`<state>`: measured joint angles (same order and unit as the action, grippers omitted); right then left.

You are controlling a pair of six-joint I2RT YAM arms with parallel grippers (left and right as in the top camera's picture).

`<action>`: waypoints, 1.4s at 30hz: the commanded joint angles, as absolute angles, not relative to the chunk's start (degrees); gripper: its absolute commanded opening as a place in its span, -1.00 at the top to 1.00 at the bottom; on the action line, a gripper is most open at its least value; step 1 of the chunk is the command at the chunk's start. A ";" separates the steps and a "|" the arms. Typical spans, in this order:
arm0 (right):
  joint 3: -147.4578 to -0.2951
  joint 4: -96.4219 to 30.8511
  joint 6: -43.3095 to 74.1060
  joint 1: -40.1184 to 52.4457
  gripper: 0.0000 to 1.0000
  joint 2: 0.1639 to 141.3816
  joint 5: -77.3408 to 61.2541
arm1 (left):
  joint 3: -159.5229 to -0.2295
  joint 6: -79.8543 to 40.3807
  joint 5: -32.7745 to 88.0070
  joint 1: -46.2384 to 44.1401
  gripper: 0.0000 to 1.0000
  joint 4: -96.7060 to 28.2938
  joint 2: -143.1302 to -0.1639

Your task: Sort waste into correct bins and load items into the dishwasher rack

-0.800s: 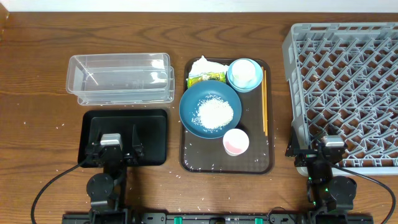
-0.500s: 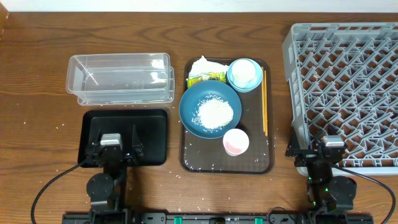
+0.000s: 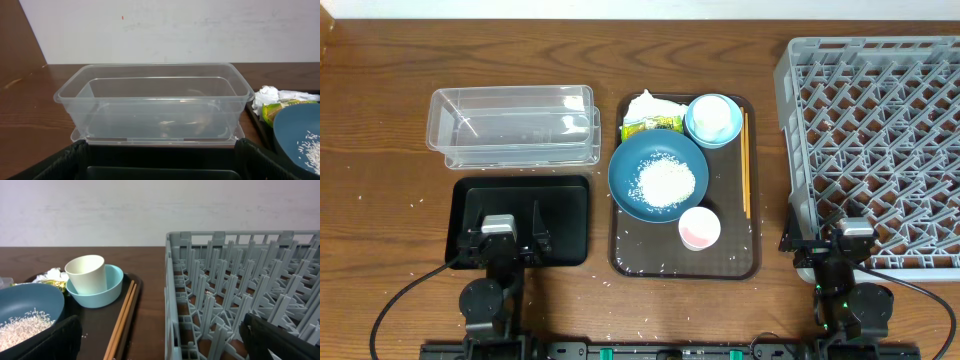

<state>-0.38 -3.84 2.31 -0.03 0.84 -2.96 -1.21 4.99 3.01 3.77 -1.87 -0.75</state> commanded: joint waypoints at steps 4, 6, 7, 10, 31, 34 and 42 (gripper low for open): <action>-0.32 -4.10 1.63 0.82 -0.99 0.49 -2.39 | -0.23 5.98 2.33 4.05 -0.89 -3.84 -0.71; -0.32 -4.10 1.63 0.82 -0.97 0.49 -2.39 | -0.23 5.98 2.33 4.05 -0.89 -3.84 -0.71; -0.32 -4.10 1.63 0.82 -0.99 0.49 -2.39 | -0.23 5.98 2.33 4.05 -0.89 -3.84 -0.71; -0.32 -4.10 1.63 0.82 -0.99 0.49 -2.39 | -0.23 5.98 2.33 4.05 -0.89 -3.84 -0.71; -0.32 -4.10 1.63 0.82 -0.99 0.49 -2.39 | -0.25 3.81 9.61 4.05 -0.89 -1.85 -0.71; -0.32 -4.10 1.63 0.82 -0.99 0.49 -2.39 | -0.25 3.84 16.05 4.05 -0.90 4.93 -0.71; -0.32 -4.10 1.63 0.82 -0.98 0.49 -2.39 | -0.25 3.75 26.96 4.05 -0.90 19.88 -0.71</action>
